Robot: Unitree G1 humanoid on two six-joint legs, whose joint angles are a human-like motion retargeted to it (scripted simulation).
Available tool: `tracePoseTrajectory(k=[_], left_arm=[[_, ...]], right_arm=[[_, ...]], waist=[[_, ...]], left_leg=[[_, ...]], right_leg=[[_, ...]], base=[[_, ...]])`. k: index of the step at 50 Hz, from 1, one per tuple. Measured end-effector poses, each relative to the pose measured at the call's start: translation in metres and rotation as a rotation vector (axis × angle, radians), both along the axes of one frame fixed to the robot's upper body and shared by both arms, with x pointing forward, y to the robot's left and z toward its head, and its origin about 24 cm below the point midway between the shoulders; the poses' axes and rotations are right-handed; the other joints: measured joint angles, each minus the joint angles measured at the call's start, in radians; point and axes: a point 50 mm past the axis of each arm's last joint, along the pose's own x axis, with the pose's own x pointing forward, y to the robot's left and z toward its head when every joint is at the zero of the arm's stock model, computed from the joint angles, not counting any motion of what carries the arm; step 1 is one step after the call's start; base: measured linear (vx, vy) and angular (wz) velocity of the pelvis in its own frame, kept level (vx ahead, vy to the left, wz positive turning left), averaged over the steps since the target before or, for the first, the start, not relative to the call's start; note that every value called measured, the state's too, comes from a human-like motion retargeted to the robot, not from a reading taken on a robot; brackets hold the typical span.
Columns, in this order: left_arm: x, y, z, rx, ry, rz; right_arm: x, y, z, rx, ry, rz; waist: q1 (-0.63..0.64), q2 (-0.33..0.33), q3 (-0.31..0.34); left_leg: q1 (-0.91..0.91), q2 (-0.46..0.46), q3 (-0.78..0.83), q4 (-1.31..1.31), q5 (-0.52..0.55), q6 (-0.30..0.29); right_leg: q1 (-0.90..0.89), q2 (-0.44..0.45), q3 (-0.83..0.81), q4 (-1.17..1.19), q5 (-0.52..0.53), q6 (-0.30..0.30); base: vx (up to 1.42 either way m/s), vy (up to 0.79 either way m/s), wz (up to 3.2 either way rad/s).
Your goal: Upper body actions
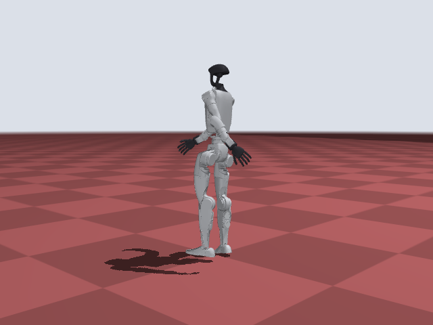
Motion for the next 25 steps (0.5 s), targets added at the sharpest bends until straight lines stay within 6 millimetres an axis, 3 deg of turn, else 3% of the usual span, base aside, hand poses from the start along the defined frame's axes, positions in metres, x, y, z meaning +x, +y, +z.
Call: tracePoseTrajectory(k=[5, 7, 9, 10, 12, 13, 17, 21, 23, 25], left_arm=[[0.105, 0.007, -0.050, 0.019, -0.286, -0.007], [0.172, 0.013, -0.066, -0.028, -0.455, -0.111], [0.239, 0.017, -0.070, -0.074, -0.613, -0.245], [0.283, 0.016, -0.069, -0.095, -0.718, -0.341], [0.347, 0.010, -0.059, -0.115, -0.899, -0.462], [0.387, 0.003, -0.048, -0.122, -1.033, -0.524], [0.492, -0.028, 0.006, -0.120, -1.469, -0.591], [0.547, -0.040, 0.060, -0.057, -1.791, -0.602], [0.556, -0.038, 0.073, -0.006, -1.860, -0.617], [0.554, -0.036, 0.072, 0.025, -1.866, -0.624]], right_arm=[[-0.079, -0.028, -0.063, -0.087, 0.345, -0.072], [-0.140, -0.051, -0.092, -0.167, 0.579, -0.141], [-0.199, -0.072, -0.106, -0.245, 0.797, -0.236], [-0.239, -0.084, -0.110, -0.293, 0.945, -0.301], [-0.294, -0.099, -0.107, -0.352, 1.157, -0.412], [-0.332, -0.108, -0.101, -0.387, 1.305, -0.489], [-0.426, -0.120, -0.072, -0.444, 1.578, -0.767], [-0.474, -0.122, -0.050, -0.446, 1.606, -1.044], [-0.488, -0.123, -0.042, -0.453, 1.618, -1.175], [-0.494, -0.125, -0.037, -0.474, 1.628, -1.268]], waist=[[-0.003, -0.006, -0.013], [-0.012, -0.009, -0.016], [-0.017, -0.013, -0.015], [-0.021, -0.017, -0.014], [-0.024, -0.022, -0.008], [-0.029, -0.023, -0.007], [-0.045, -0.016, -0.010], [-0.054, -0.006, 0.000], [-0.053, -0.003, 0.003], [-0.050, 0.001, 0.002]], left_leg=[[-0.004, -0.001, -0.008, 0.004, -0.002, 0.007], [-0.005, -0.002, -0.016, 0.007, -0.003, 0.012], [-0.006, -0.003, -0.025, 0.010, -0.004, 0.016], [-0.007, -0.004, -0.032, 0.011, -0.004, 0.018], [-0.009, -0.006, -0.041, 0.013, -0.004, 0.021], [-0.010, -0.007, -0.046, 0.014, -0.005, 0.023], [-0.016, -0.006, -0.046, 0.014, -0.006, 0.024], [-0.010, -0.005, -0.037, 0.016, -0.009, 0.022], [-0.005, -0.006, -0.032, 0.016, -0.011, 0.020], [-0.001, -0.006, -0.029, 0.016, -0.012, 0.019]], right_leg=[[0.006, 0.001, -0.015, -0.004, 0.002, 0.000], [0.018, 0.002, -0.035, -0.010, 0.002, 0.001], [0.029, 0.002, -0.051, -0.015, 0.003, 0.003], [0.035, 0.002, -0.061, -0.018, 0.003, 0.005], [0.042, 0.002, -0.072, -0.022, 0.003, 0.006], [0.046, 0.003, -0.077, -0.025, 0.003, 0.007], [0.046, 0.007, -0.081, -0.029, 0.004, 0.006], [0.048, 0.008, -0.077, -0.030, 0.005, 0.004], [0.049, 0.007, -0.074, -0.030, 0.006, 0.003], [0.049, 0.007, -0.071, -0.030, 0.006, 0.003]], base=[[0.00, 0.00, 0.00], [0.00, 0.00, 0.00], [0.00, 0.00, 0.00], [0.00, 0.00, 0.00], [0.00, 0.00, 0.00], [0.00, 0.00, 0.00], [0.00, 0.00, -0.05], [-0.03, 0.01, -0.26], [-0.03, 0.02, -0.26], [-0.01, 0.01, -0.10]])
